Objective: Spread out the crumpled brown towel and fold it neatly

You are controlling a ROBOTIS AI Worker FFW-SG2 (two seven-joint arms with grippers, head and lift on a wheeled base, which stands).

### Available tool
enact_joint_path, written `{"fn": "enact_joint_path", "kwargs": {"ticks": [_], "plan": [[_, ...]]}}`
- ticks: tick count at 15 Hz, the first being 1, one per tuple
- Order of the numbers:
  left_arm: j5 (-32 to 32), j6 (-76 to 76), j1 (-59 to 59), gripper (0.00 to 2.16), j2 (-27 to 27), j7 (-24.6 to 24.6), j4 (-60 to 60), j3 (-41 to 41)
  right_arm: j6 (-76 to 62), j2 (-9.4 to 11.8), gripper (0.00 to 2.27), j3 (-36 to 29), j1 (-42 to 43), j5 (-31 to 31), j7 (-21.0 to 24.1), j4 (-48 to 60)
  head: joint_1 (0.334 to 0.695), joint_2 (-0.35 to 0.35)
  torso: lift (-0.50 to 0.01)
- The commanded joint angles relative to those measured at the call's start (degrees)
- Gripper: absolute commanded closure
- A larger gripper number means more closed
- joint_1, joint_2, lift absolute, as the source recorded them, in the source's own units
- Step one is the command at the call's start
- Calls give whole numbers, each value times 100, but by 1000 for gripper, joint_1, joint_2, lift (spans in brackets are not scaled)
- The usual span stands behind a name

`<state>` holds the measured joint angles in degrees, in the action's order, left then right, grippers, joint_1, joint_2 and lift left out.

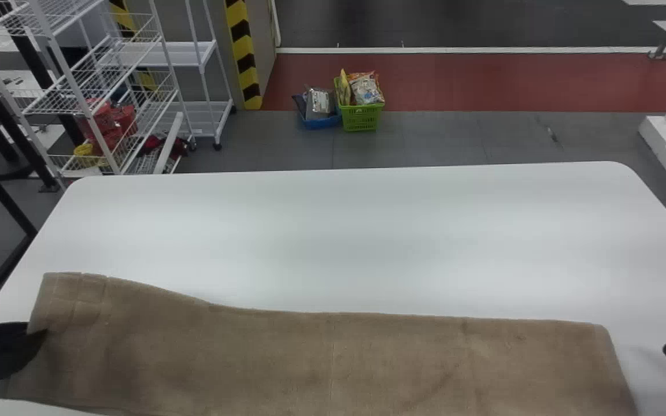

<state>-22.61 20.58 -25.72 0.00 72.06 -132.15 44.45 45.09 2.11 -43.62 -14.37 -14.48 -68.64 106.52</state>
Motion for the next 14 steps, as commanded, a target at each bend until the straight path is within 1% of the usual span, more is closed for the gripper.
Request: {"fn": "enact_joint_path", "kwargs": {"ticks": [1,4,5,8,10,12,14], "plan": [[-15,-5,58,1723,-15,54,137,161,-48,0,76,21,-4,-11,0,0,695,81,-128],[-6,-5,32,1723,-15,361,190,213,-171,0,76,56,-4,7,9,-18,695,108,-128],[11,-5,5,1723,-15,546,164,169,-171,0,76,91,-4,7,9,-18,695,108,-128],[64,153,-206,1723,-15,739,-302,-156,-171,0,76,117,-4,-2,18,-9,695,88,-128],[134,364,-390,1720,-15,854,-821,-437,-171,-9,76,91,-4,-11,18,-9,695,43,-128],[90,873,-610,1717,-15,801,-1269,-1000,-171,-18,76,38,-13,-28,9,-9,695,-5,-128],[-191,1401,-680,1717,-15,713,-1515,-1641,-171,-26,76,12,-31,-46,0,-9,695,-58,-128]]}}
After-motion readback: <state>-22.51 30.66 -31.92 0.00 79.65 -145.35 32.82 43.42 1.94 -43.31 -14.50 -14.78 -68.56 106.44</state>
